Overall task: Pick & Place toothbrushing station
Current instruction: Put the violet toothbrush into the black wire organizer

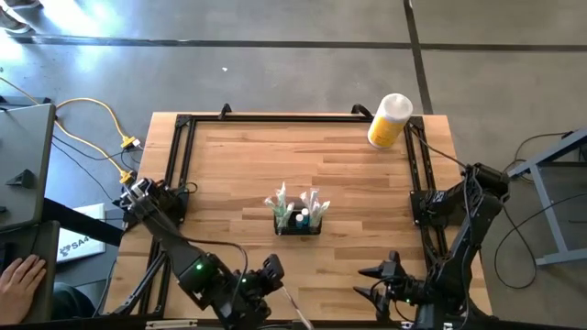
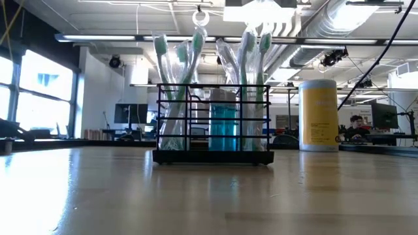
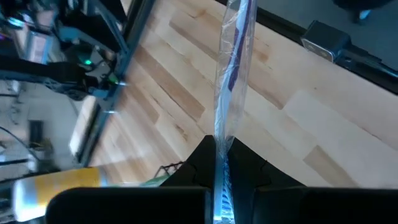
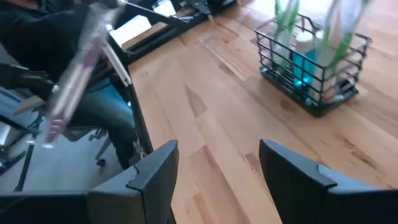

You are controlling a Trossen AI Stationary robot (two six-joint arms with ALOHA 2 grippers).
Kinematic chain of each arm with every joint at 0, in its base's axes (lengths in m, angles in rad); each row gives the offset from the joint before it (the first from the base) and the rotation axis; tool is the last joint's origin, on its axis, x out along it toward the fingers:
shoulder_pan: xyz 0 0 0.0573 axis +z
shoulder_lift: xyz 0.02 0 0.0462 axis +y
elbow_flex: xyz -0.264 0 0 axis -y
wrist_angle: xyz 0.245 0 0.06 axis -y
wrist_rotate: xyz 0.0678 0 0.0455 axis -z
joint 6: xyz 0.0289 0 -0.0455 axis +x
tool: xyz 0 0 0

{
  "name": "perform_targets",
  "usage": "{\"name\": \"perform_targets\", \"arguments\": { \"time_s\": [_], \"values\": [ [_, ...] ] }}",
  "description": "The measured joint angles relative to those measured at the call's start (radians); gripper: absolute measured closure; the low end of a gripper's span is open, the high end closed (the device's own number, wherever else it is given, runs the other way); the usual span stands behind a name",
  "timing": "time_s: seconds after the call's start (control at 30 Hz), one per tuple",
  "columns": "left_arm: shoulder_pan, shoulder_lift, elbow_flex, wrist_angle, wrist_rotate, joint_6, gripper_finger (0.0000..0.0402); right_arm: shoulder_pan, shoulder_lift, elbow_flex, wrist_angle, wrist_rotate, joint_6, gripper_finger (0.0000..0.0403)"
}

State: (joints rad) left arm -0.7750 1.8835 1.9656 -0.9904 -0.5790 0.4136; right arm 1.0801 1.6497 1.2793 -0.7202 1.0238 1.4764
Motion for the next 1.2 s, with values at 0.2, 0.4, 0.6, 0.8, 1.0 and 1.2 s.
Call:
{"name": "perform_targets", "arguments": {
  "time_s": [0.2, 0.4, 0.6, 0.8, 1.0, 1.2],
  "values": [
    [0.036, 0.0, 0.0, 0.011, 0.131, -0.08, 0.039, -0.004, 0.0, 0.0, 0.088, 0.035, -0.187, 0.0186],
    [0.05, 0.0, 0.0, 0.063, 0.197, -0.177, 0.039, -0.01, 0.0, 0.0, 0.152, 0.033, -0.431, 0.0186],
    [0.049, 0.0, 0.0, 0.089, 0.207, -0.325, 0.039, -0.01, 0.0, 0.0, 0.243, 0.017, -0.69, 0.0186],
    [0.049, 0.0, -0.022, 0.102, 0.186, -0.307, 0.039, -0.043, 0.0, 0.0, 0.359, 0.004, -0.765, 0.0186],
    [0.043, 0.044, -0.094, 0.158, 0.085, -0.133, 0.039, -0.14, 0.0, 0.0, 0.492, -0.224, -0.724, 0.0186],
    [0.02, 0.142, -0.094, 0.208, -0.112, 0.008, 0.039, -0.234, 0.022, 0.0, 0.498, -0.382, -0.662, 0.0186]
  ]
}}
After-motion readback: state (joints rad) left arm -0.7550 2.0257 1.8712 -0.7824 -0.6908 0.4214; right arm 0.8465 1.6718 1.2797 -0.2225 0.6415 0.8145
